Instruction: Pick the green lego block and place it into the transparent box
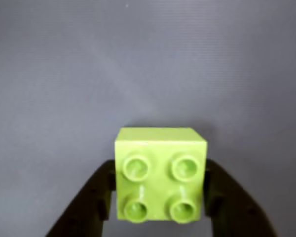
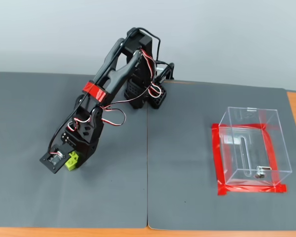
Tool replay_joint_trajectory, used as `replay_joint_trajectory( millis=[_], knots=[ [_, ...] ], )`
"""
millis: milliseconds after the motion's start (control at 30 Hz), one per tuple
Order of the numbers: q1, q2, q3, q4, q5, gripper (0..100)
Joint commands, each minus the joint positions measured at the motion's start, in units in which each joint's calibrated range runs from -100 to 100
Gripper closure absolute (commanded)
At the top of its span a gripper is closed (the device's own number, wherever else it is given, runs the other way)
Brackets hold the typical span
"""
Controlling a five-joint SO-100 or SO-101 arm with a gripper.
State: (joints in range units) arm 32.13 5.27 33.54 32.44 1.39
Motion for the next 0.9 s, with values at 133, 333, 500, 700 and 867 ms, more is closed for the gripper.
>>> replay_joint_trajectory(
  millis=[133,333,500,700,867],
  knots=[
    [-0.1,-1.0,-1.8,-0.7,0.0,89],
    [0.0,-1.5,-1.8,-0.1,0.0,88],
    [0.0,-3.5,-2.4,-0.1,-0.1,88],
    [-0.1,-7.7,-1.6,0.0,-0.2,88],
    [0.8,-12.4,-1.5,0.0,-0.4,88]
  ],
)
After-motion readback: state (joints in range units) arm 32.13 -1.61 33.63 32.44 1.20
